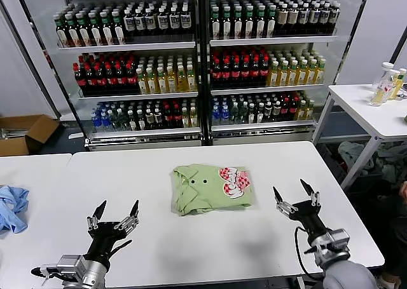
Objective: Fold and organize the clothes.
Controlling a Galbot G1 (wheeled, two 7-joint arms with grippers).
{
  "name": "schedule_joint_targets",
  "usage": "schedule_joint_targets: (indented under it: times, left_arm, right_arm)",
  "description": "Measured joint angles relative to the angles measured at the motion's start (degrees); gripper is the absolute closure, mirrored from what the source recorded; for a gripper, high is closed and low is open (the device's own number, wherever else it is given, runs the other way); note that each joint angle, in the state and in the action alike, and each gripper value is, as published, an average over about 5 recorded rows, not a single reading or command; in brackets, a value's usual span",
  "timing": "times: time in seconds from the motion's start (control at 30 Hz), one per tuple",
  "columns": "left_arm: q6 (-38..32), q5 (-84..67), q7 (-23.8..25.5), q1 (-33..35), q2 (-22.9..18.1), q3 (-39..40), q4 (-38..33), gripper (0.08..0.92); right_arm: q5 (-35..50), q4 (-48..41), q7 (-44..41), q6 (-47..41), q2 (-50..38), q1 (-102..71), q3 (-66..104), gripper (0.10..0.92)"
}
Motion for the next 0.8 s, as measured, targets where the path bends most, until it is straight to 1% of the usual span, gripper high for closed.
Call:
schedule_joint_targets:
  times: [0.3,0.8]
  left_arm:
    - [0.0,-0.6,1.6,0.6,0.4,-0.3,-1.3,0.177]
    - [0.0,-1.1,3.4,0.7,0.8,-0.3,-1.6,0.177]
  right_arm:
    - [-3.0,2.8,0.9,1.1,1.9,-5.7,3.2,0.202]
    - [-5.8,3.4,1.9,0.0,3.0,-5.1,3.5,0.203]
